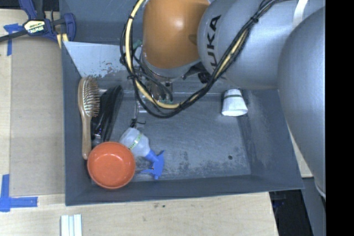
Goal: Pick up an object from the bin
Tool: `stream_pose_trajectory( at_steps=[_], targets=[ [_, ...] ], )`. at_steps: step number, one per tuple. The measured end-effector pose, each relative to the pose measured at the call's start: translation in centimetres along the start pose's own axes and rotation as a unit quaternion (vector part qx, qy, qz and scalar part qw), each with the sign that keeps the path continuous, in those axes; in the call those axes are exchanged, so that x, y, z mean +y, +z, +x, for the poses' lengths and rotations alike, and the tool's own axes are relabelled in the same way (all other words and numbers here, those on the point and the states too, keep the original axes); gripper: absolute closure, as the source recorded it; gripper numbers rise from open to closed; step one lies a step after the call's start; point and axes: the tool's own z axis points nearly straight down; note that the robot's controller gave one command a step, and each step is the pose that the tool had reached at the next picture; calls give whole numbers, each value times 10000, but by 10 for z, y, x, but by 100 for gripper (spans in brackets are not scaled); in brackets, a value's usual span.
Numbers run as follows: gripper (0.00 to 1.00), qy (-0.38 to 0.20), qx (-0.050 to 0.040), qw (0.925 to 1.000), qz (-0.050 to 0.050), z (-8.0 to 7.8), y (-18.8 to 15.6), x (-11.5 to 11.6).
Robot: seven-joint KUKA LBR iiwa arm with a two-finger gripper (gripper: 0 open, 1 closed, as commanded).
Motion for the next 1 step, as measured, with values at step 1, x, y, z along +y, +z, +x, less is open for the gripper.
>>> stream_pose_trajectory(
  at_steps=[1],
  targets=[
    [0,21,-43,10000,-7,-2,-5,-1]
  ],
)
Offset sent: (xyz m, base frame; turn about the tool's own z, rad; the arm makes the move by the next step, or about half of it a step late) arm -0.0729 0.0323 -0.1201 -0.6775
